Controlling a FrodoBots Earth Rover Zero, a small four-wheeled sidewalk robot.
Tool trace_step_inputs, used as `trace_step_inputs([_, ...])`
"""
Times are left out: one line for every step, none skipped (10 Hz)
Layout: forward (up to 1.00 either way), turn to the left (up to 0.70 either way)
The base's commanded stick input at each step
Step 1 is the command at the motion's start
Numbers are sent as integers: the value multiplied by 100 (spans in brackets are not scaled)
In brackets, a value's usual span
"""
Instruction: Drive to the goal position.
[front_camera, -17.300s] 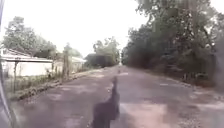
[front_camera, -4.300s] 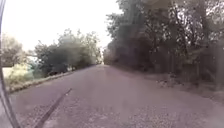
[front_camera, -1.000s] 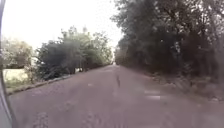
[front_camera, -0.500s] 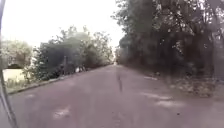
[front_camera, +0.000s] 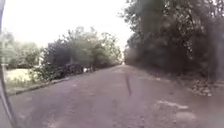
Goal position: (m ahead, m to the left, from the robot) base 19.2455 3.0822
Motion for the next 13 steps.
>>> trace_step_inputs([70,-1])
trace_step_inputs([70,-4])
trace_step_inputs([70,-21])
trace_step_inputs([70,-23])
trace_step_inputs([70,-23])
trace_step_inputs([70,-9])
trace_step_inputs([70,-3])
trace_step_inputs([70,0])
trace_step_inputs([70,0])
trace_step_inputs([70,0])
trace_step_inputs([70,0])
trace_step_inputs([70,0])
trace_step_inputs([70,0])
